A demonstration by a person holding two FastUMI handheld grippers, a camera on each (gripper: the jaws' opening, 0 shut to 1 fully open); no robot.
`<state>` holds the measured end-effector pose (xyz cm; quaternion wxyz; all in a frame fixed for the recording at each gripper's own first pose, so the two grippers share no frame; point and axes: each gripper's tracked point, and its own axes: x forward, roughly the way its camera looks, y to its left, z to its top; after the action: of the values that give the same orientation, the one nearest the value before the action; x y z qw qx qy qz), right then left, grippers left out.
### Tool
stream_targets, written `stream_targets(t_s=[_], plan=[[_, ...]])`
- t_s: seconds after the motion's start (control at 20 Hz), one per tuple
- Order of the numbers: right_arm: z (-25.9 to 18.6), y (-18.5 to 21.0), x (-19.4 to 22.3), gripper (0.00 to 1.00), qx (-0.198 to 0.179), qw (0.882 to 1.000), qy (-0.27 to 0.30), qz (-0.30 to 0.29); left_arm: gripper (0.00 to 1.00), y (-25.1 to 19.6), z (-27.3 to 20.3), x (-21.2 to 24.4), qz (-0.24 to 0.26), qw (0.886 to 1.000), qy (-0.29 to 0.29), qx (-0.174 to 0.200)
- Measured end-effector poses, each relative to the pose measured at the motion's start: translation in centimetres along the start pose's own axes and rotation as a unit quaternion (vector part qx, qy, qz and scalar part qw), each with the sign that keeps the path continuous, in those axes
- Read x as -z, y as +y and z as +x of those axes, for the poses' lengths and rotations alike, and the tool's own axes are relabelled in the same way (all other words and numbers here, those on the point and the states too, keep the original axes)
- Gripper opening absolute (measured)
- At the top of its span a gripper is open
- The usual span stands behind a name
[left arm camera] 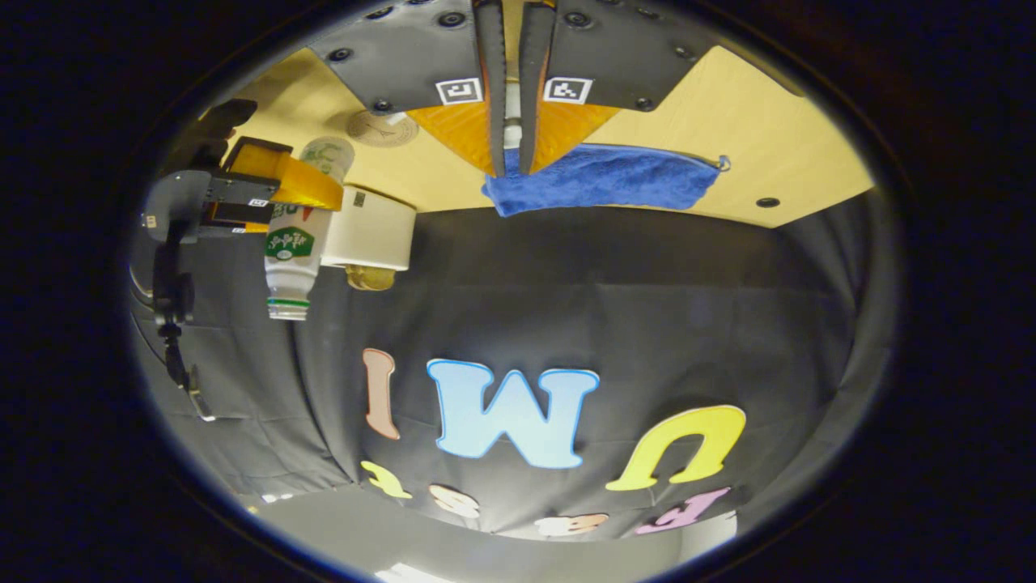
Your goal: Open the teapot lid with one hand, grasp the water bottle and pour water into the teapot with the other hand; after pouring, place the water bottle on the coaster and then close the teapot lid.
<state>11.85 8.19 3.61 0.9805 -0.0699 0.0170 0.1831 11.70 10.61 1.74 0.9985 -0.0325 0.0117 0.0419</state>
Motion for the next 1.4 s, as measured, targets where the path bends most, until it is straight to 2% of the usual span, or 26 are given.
stream_targets(t_s=[0.05, 0.25, 0.3, 0.35, 0.5, 0.65, 0.7, 0.9, 0.95, 1.0, 1.05, 1.1, 1.2, 1.3, 1.35, 1.4], plan=[[-0.1, 0.1, -0.1, 0.75, -0.003, 1.000, 0.000, 0.002, 0.13, -0.7, 0.3, 0.2, 0.003, 1.000, 0.001, 0.004], [-0.2, -0.3, -0.6, 0.75, -0.002, 1.000, -0.006, 0.001, 0.14, -2.6, 1.2, 1.0, 0.014, 1.000, 0.009, 0.011], [-0.3, -0.5, -0.6, 0.75, 0.000, 1.000, -0.007, 0.001, 0.17, -3.1, 1.3, 1.3, 0.014, 1.000, 0.011, 0.013], [-0.3, -0.5, -0.6, 0.75, -0.001, 1.000, -0.008, 0.003, 0.10, -3.5, 1.6, 1.5, 0.016, 1.000, 0.013, 0.014], [-0.5, -0.5, -0.7, 0.75, -0.005, 1.000, -0.008, 0.010, 0.17, -4.1, 1.9, 2.1, 0.032, 0.999, 0.022, 0.011], [-0.4, -0.7, -0.8, 0.75, -0.006, 1.000, -0.009, 0.013, 0.17, -4.1, 2.3, 2.8, 0.038, 0.999, 0.028, 0.006], [-0.4, -0.6, -0.7, 0.75, -0.006, 1.000, -0.008, 0.015, 0.14, -3.9, 2.4, 2.9, 0.041, 0.999, 0.030, 0.002], [-0.2, -0.7, -0.5, 0.75, -0.008, 1.000, -0.005, 0.019, 0.17, -4.0, 2.6, 3.3, 0.047, 0.998, 0.035, -0.003], [-0.3, -0.7, -0.5, 0.75, -0.008, 1.000, -0.005, 0.019, 0.14, -4.0, 2.5, 3.3, 0.051, 0.998, 0.038, -0.003], [-0.4, -0.7, -0.4, 0.75, -0.008, 1.000, -0.004, 0.019, 0.17, -4.0, 2.4, 3.5, 0.055, 0.998, 0.043, -0.004], [-0.4, -0.8, -0.4, 0.75, -0.007, 1.000, -0.003, 0.018, 0.14, -4.0, 2.2, 3.7, 0.059, 0.997, 0.046, -0.006], [-0.3, -0.9, -0.3, 0.75, -0.006, 1.000, -0.003, 0.017, 0.17, -3.9, 2.0, 3.7, 0.063, 0.997, 0.047, -0.009], [-0.2, -0.8, -0.2, 0.75, -0.008, 1.000, -0.002, 0.019, 0.17, -3.6, 2.0, 3.5, 0.059, 0.997, 0.046, -0.015], [-0.1, -0.6, 0.1, 0.75, -0.011, 1.000, 0.003, 0.020, 0.34, -3.3, 1.5, 3.4, 0.053, 0.997, 0.046, -0.019], [-0.1, -0.4, 0.2, 0.75, -0.014, 1.000, 0.005, 0.021, 0.46, -3.3, 1.3, 3.3, 0.050, 0.997, 0.049, -0.019], [0.0, -0.3, 0.3, 0.75, -0.015, 1.000, 0.005, 0.022, 0.48, -3.4, 1.1, 3.4, 0.052, 0.997, 0.050, -0.018]])
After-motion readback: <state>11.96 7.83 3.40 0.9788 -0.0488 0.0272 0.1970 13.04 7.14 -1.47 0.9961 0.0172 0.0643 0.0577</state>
